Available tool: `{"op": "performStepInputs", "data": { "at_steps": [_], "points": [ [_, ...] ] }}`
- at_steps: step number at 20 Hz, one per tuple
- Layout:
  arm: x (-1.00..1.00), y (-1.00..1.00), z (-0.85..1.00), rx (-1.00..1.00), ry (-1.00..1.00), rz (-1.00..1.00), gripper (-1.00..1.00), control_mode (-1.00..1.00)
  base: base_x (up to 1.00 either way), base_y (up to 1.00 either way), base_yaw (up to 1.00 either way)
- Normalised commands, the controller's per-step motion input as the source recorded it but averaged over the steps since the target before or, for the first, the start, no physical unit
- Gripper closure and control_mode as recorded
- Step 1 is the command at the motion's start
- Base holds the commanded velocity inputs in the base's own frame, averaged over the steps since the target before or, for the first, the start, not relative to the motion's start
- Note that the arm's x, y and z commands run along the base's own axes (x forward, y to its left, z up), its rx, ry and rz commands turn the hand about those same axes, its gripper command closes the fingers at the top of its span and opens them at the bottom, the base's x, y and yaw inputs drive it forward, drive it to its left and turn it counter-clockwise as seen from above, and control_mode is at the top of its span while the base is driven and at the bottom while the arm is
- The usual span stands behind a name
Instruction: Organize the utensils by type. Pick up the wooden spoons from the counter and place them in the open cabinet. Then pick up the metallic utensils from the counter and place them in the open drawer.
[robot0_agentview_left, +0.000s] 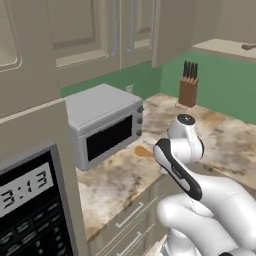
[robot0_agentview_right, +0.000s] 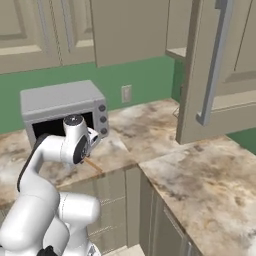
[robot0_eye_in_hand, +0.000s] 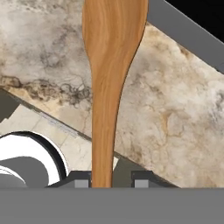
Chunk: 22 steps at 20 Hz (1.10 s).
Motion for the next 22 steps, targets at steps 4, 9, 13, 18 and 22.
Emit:
{"op": "performStepInputs", "data": {
  "at_steps": [4,9,13,18,22],
  "points": [
    [0.00,0.00,0.00,0.00,0.00,0.00,1.00,1.00,0.26,0.00,-0.59],
    [0.00,0.00,0.00,0.00,0.00,0.00,1.00,1.00,0.31,0.00,-0.81],
    [0.00,0.00,0.00,0.00,0.00,0.00,1.00,1.00,0.53,0.04,-0.67],
    [0.00,0.00,0.00,0.00,0.00,0.00,1.00,1.00,0.59,0.28,-0.37],
    [0.00,0.00,0.00,0.00,0.00,0.00,1.00,1.00,0.41,0.19,0.00]
  ]
}}
